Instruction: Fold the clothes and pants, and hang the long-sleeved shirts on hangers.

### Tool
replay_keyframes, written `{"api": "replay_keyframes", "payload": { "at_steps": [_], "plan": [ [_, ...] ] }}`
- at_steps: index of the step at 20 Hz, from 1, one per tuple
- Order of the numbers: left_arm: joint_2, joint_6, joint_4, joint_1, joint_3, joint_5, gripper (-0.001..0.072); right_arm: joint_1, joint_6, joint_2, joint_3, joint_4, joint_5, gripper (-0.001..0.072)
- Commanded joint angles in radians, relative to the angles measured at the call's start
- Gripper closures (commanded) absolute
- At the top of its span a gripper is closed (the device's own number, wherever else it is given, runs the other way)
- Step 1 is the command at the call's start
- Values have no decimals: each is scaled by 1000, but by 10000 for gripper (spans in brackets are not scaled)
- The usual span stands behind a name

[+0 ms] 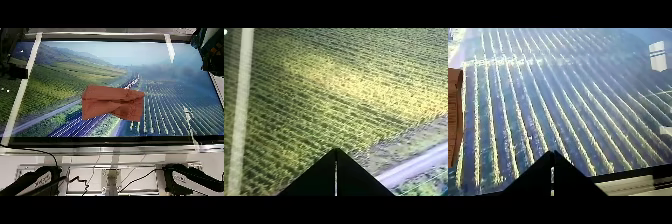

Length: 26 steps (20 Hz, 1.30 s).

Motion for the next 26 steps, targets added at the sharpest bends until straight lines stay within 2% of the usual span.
{"api": "replay_keyframes", "payload": {
  "at_steps": [1, 10, 15, 18, 20, 23, 26],
  "plan": [
    [0, 0, 0, 0, -3, 0, 701, 1, 0, 0, -3, 0, 2, 691],
    [-1, 0, 1, 0, -3, 0, 701, 1, -5, -1, -4, 0, -17, 692],
    [-1, 0, -3, 0, -3, 0, 701, 1, -5, -1, -3, 0, -214, 692],
    [-1, 0, -106, 0, -3, -1, 701, 0, -5, -2, -4, 3, -319, 691],
    [-2, 0, -181, 0, -3, -1, 701, 0, -5, -4, -22, 6, -328, 691],
    [-2, 0, -233, 0, -3, 0, 701, 0, -5, 8, -169, 10, -265, 691],
    [-7, 0, -235, 0, -3, -11, 700, 0, -50, 62, -516, 54, -355, 692]
  ]
}}
